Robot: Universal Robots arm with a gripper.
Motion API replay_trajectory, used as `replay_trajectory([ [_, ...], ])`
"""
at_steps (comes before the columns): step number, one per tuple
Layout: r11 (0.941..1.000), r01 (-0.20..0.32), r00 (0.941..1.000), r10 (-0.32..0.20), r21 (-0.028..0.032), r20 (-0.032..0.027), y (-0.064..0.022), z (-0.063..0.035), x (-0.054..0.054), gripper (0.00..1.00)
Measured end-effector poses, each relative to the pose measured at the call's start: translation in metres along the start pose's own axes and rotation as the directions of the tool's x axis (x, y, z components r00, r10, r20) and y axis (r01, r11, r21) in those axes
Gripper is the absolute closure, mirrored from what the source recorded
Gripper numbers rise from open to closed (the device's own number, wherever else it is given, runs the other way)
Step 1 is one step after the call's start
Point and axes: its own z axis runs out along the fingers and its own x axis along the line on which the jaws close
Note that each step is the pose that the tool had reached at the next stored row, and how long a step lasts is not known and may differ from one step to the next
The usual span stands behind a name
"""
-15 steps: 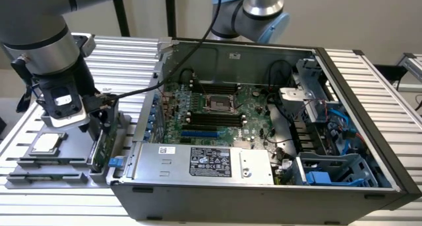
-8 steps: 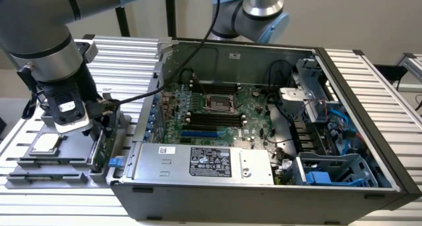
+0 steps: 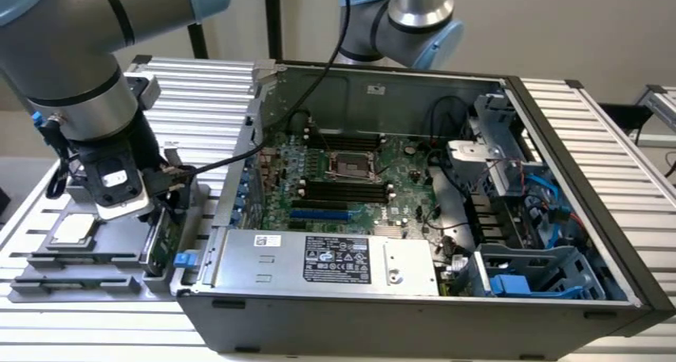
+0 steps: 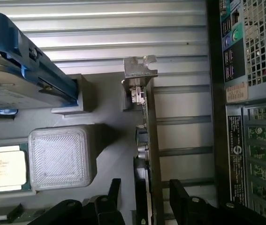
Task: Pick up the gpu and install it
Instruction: 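Pick up the gpu and move the gpu toward the slot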
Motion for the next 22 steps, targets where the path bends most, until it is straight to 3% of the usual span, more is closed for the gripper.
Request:
replay_trajectory([
  [10, 1.0000, 0.000, 1.0000, 0.000, 0.0002, 0.0003, 0.0026, 0.0022, 0.0036, 0.46],
  [12, 1.0000, 0.000, 1.0000, 0.000, 0.0002, 0.0002, 0.0033, 0.0022, 0.0036, 0.48],
  [13, 1.0000, 0.000, 1.0000, 0.000, 0.0002, 0.0003, 0.0036, 0.0023, 0.0035, 0.55],
  [20, 1.0000, 0.002, 1.0000, -0.002, 0.0001, 0.0003, 0.0051, 0.0027, 0.0026, 0.55],
  [22, 1.0000, 0.002, 1.0000, -0.002, 0.0001, 0.0002, 0.0052, 0.0029, 0.0025, 0.64],
])
